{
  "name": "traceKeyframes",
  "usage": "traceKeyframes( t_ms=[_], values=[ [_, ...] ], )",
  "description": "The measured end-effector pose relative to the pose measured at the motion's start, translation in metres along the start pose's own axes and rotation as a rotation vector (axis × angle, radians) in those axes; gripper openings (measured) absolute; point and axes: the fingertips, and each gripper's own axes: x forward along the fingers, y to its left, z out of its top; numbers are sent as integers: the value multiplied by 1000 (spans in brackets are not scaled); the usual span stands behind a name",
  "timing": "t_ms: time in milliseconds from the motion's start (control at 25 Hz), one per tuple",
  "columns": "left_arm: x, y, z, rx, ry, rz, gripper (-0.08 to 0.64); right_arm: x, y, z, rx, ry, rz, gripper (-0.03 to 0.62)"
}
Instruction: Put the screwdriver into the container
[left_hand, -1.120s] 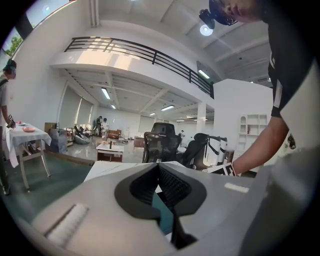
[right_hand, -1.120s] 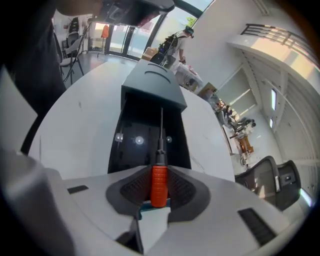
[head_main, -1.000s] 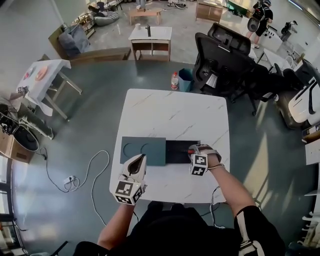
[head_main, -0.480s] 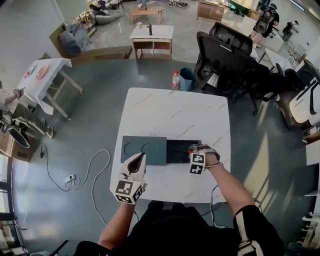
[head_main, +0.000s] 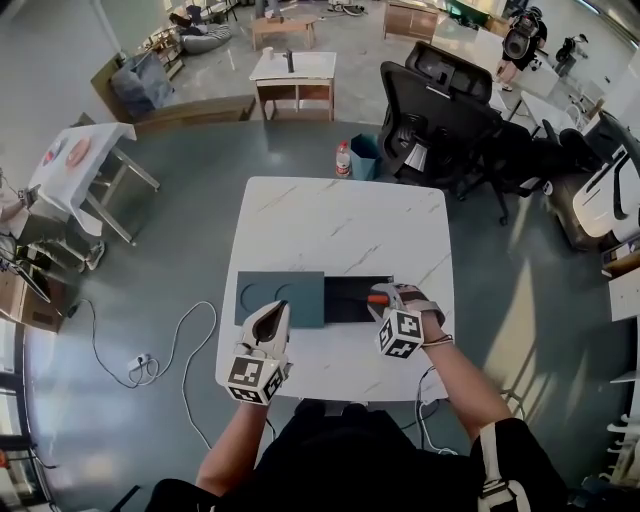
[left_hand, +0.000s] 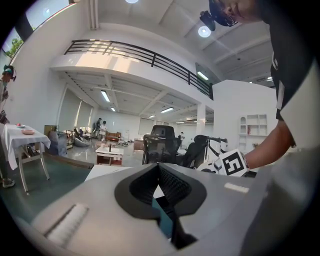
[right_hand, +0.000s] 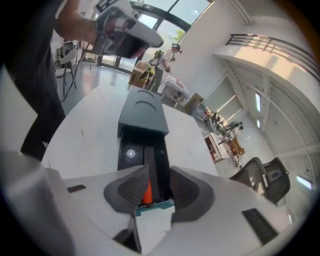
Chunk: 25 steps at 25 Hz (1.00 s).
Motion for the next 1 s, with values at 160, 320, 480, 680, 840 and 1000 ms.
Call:
traceKeyframes(
  t_ms=[160,320,480,680,840,1000],
  values=[
    [2,-8,9,13,-15,-12,9,-42,-21,24,96,-105,-121,123],
    [5,-18,20,23,-34,-30,9,-86,-44,43,230,-223,-256,71],
    [9,-28,30,31,-50,-48,9,-129,-63,55,425,-363,-357,34],
    [13,-39,41,37,-72,-67,9,-176,-83,57,668,-543,-475,20],
    [16,-46,49,52,-86,-74,9,-204,-91,53,753,-631,-556,13],
    [16,-45,53,54,-101,-66,9,-217,-89,49,781,-649,-612,8]
  ],
)
